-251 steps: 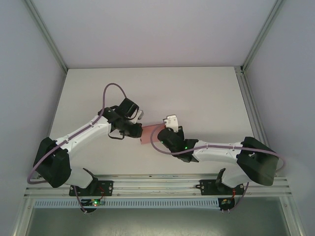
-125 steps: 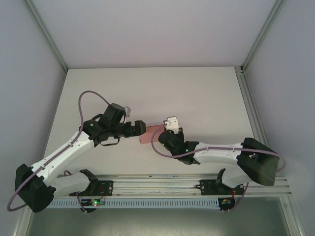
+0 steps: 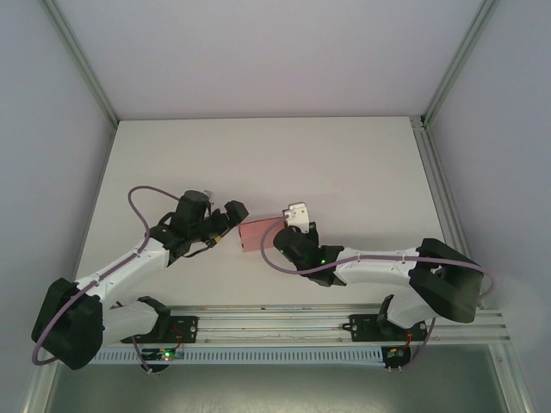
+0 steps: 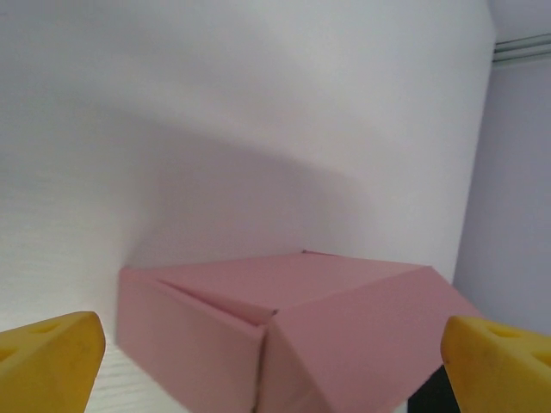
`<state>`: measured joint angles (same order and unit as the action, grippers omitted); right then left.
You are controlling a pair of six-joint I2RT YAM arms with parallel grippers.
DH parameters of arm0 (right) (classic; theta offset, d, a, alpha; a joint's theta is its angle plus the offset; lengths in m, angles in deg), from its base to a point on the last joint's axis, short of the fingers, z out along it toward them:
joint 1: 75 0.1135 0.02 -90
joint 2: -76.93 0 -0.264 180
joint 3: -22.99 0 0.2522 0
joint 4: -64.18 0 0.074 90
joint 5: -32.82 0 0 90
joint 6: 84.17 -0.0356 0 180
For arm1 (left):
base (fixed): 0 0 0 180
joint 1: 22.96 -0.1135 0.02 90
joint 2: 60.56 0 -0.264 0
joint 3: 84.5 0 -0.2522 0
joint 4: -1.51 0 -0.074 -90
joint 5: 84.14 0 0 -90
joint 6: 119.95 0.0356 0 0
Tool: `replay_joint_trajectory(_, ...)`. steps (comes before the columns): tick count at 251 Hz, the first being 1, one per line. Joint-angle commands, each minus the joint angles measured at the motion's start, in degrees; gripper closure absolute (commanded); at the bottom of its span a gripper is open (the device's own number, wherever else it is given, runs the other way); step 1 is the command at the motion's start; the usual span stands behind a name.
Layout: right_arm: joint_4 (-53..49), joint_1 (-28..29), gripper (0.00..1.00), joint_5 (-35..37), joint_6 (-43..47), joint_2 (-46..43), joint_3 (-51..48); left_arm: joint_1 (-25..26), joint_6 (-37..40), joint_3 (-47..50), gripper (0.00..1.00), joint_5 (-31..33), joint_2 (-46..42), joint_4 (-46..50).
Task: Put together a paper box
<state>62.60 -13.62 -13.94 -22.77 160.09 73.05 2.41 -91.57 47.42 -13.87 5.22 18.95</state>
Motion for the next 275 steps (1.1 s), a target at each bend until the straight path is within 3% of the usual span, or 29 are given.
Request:
replay_joint_trajectory(1, -10.2, 1.0, 1.00, -6.9, -0.4, 3.5, -1.1, -0.5, -2.1, 1.6, 0.02, -2.9, 2.3, -6.8)
replay_joint_trajectory(30, -10.2, 1.1, 1.00, -8.9, 0.6, 2.7, 0.2, -0.4, -1.6, 2.3, 0.13, -5.3, 5.7, -8.5)
replay_joint_trajectory(61, -9.0, 1.2, 0.89, -11.2, 2.0, -0.4, 0.7, -0.3, -1.4, 3.4, 0.32, -5.2, 7.4, -8.9)
replay_joint_trajectory(74, -8.6, 1.1, 0.84, -10.9, 2.6, -2.2, 0.7, -0.3, -0.3, 3.1, 0.35, -4.6, 7.7, -6.3)
replay_joint_trajectory(162, -6.6, -1.1, 0.26, -14.0, 5.7, -12.9, 0.4, -0.3, 0.7, 7.4, 0.45, -2.9, 7.4, -6.5)
replay_joint_trajectory(187, -4.0, -3.4, 0.07, -15.8, 4.0, -16.6, -1.2, -0.3, 1.2, 8.0, 0.46, -2.8, 7.1, -6.7)
replay_joint_trajectory(201, -1.9, -4.9, 0.02, -15.9, 1.8, -17.9, -2.4, -0.3, 1.7, 8.2, 0.47, -2.8, 6.9, -6.5)
replay_joint_trajectory(248, 1.8, -10.2, 0.03, -20.3, -0.6, -13.2, -1.3, -0.2, 3.2, 8.3, 0.48, -2.8, 6.6, -5.7)
replay_joint_trajectory(275, -0.8, -12.6, 0.16, -23.9, -5.6, -6.8, 0.2, 0.0, 3.9, 8.5, 0.48, -3.3, 6.5, -6.0)
